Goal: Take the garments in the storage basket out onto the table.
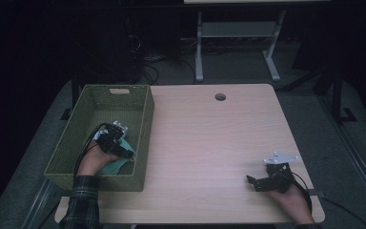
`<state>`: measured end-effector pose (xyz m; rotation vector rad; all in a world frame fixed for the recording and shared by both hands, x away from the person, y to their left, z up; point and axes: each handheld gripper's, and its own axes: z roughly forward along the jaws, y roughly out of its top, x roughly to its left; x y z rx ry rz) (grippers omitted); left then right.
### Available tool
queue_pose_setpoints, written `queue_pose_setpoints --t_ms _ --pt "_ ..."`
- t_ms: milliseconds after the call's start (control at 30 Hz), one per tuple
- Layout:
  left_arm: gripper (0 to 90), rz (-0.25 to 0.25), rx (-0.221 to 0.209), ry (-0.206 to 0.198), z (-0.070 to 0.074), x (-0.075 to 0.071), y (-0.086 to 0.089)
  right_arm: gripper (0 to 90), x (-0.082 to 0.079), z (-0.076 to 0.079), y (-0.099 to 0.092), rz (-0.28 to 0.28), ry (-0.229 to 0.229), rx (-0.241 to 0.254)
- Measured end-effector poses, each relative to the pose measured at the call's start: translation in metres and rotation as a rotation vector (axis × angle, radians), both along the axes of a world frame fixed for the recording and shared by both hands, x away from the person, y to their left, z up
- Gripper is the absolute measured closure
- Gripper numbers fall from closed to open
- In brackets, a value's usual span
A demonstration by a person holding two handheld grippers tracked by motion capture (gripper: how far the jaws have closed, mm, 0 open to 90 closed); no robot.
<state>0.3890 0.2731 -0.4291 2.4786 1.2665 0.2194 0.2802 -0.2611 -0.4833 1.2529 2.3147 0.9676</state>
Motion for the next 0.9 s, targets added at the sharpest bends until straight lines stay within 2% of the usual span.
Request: queue_pose_setpoints --t_ms 200,233,267,300,500,700,767,900 --pt "36.2 0.005 -0.012 0.053 -0.002 0.001 0.001 1.0 0.0 0.0 0.0 0.0 0.0 0.0" --pt "39.1 0.006 -0.021 0.062 -0.002 0.001 0.001 1.0 0.0 0.0 0.0 0.0 0.0 0.0" --pt "46.0 0.005 -0.028 0.071 -0.002 0.001 0.002 1.0 0.0 0.0 0.0 0.0 0.0 0.0" --pt "46.0 0.001 -0.033 0.077 -0.002 0.001 0.002 1.0 0.0 0.0 0.0 0.0 0.0 0.0" --pt "65.8 0.009 -0.068 0.118 0.001 0.001 0.004 1.1 0.0 0.0 0.0 0.0 0.0 0.0" --pt "71.9 0.013 -0.061 0.12 0.005 0.001 0.005 1.0 0.0 0.0 0.0 0.0 0.0 0.0" --pt "75.6 0.024 -0.067 0.102 0.007 0.0 0.006 1.0 0.0 0.0 0.0 0.0 0.0 0.0" --pt "76.9 0.038 -0.085 0.072 0.013 0.0 0.009 1.1 0.0 0.0 0.0 0.0 0.0 0.0"
